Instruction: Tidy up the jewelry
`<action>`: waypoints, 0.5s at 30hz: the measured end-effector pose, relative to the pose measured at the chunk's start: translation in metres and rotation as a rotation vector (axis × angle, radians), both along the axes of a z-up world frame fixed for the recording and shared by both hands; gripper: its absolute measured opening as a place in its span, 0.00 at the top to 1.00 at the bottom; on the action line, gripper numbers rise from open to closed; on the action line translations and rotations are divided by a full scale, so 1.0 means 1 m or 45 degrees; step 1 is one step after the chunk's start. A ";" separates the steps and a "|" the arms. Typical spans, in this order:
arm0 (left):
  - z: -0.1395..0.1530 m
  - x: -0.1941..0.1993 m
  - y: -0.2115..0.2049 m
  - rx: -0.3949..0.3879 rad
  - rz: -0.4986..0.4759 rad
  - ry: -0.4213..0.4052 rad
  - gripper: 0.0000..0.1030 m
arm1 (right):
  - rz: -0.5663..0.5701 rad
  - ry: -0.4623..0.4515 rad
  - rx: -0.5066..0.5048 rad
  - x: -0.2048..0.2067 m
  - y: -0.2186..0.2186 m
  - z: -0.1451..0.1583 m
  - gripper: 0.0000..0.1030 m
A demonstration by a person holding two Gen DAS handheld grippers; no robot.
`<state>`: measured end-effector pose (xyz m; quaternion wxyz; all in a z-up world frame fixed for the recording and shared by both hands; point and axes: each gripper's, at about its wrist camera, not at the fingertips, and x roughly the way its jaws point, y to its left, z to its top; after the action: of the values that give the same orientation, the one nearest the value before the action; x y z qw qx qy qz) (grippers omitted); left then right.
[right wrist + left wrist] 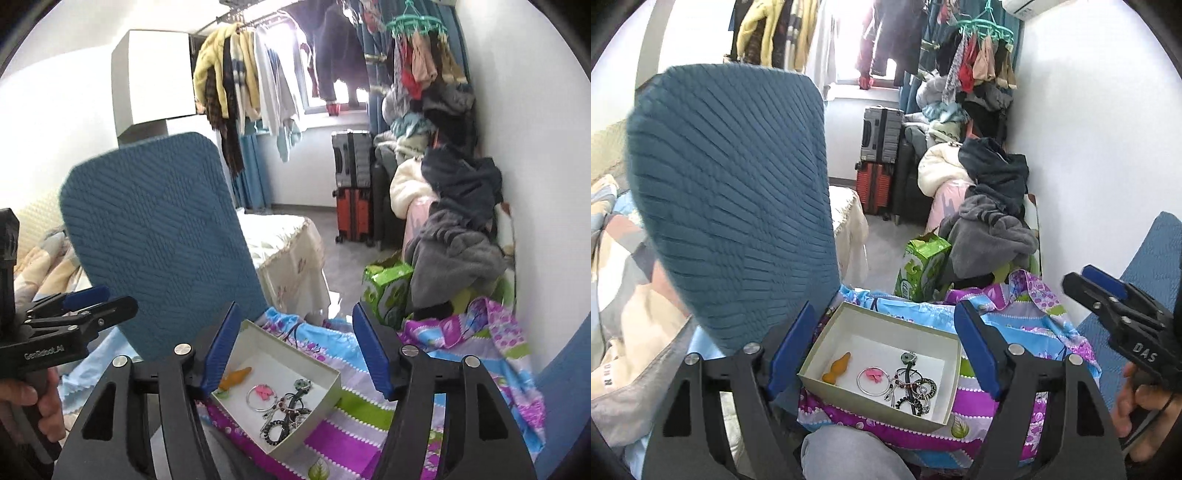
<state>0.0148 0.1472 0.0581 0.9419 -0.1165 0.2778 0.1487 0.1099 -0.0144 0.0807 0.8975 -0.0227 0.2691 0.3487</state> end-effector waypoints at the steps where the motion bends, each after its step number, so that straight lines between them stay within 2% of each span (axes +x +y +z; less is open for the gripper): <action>1: 0.002 -0.002 -0.003 0.006 0.006 -0.002 0.22 | -0.001 -0.010 0.000 -0.004 -0.003 0.004 0.39; 5: 0.003 -0.014 -0.011 0.039 0.003 -0.008 0.17 | -0.012 -0.047 0.016 -0.019 -0.018 0.015 0.24; 7: -0.001 -0.019 -0.015 0.069 0.010 0.007 0.17 | -0.016 -0.052 0.021 -0.023 -0.022 0.016 0.23; 11: -0.006 -0.030 -0.020 0.044 0.035 0.021 0.12 | -0.005 -0.031 0.032 -0.038 -0.030 0.012 0.22; 15: -0.008 -0.045 -0.023 0.023 0.062 0.013 0.09 | -0.025 -0.032 0.031 -0.055 -0.039 0.004 0.01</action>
<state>-0.0306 0.1237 0.0502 0.9376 -0.1138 0.2782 0.1747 0.0551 -0.0531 0.0850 0.9044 -0.0136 0.2538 0.3428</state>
